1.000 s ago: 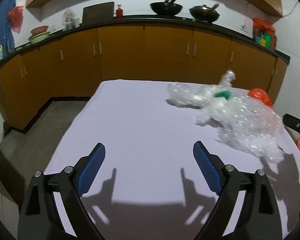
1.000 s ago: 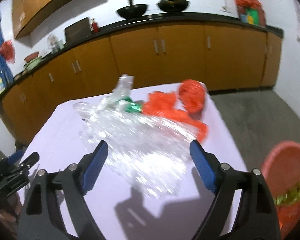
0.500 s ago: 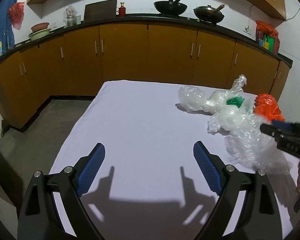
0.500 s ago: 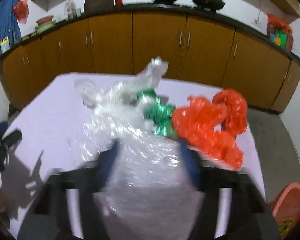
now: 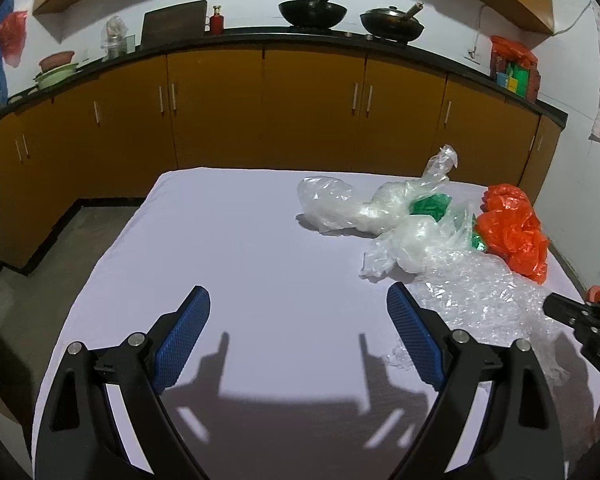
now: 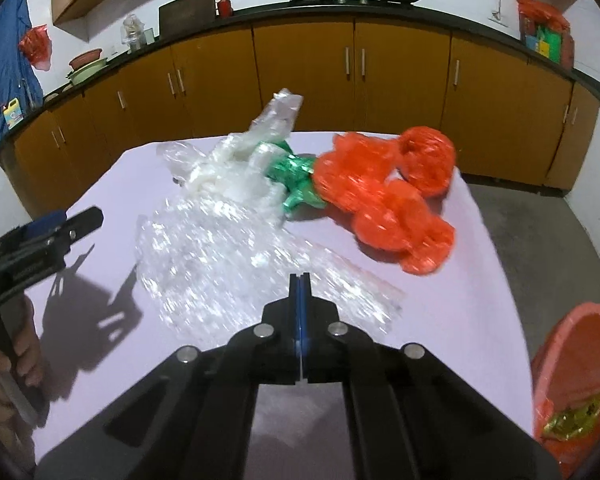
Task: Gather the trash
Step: 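Grasp the clear bubble wrap sheet with the right tool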
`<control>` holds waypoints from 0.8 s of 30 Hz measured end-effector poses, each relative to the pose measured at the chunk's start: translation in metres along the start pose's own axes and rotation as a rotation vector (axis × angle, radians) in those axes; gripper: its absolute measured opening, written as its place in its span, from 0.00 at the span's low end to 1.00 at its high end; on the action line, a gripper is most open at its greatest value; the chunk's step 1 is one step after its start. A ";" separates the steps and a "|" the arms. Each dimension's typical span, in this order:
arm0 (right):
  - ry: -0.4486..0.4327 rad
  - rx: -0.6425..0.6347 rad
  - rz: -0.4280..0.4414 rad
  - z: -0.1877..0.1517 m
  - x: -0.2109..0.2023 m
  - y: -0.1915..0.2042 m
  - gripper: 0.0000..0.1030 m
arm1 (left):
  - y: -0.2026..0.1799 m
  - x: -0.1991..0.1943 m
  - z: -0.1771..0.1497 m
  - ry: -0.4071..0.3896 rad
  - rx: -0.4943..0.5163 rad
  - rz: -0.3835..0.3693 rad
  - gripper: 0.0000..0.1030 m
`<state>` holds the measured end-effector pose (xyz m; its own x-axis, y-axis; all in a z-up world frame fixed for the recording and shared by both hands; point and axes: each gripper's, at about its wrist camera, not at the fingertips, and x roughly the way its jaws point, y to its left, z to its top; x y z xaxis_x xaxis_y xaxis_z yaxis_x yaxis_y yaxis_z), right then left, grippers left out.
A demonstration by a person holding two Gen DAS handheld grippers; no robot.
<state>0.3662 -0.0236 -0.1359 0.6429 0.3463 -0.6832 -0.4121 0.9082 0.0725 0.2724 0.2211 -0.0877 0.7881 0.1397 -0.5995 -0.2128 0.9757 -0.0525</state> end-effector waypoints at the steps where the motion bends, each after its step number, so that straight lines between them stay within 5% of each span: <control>1: -0.004 0.001 0.013 -0.001 -0.003 -0.002 0.15 | 0.000 0.000 0.000 -0.001 -0.001 0.003 0.87; 2: -0.008 0.003 0.029 0.000 -0.005 -0.003 0.43 | 0.001 -0.001 0.000 -0.003 -0.006 0.006 0.87; 4: -0.045 0.008 0.053 0.001 -0.012 0.000 0.73 | 0.005 -0.004 0.001 -0.009 -0.016 0.017 0.87; 15: 0.076 -0.074 0.059 -0.002 0.032 0.044 0.84 | 0.078 -0.025 0.015 -0.049 -0.106 0.158 0.87; 16: 0.094 -0.082 0.050 -0.005 0.036 0.046 0.83 | 0.082 -0.025 0.014 -0.047 -0.111 0.163 0.87; 20: 0.135 -0.058 0.061 -0.007 0.041 0.043 0.33 | 0.081 -0.023 0.012 -0.040 -0.105 0.152 0.87; 24: 0.146 -0.008 0.102 -0.013 0.032 0.031 0.15 | 0.058 -0.015 0.010 -0.025 -0.081 0.097 0.87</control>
<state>0.3654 0.0126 -0.1648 0.4976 0.3980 -0.7707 -0.4758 0.8682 0.1411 0.2537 0.2774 -0.0739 0.7756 0.2379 -0.5846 -0.3339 0.9407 -0.0602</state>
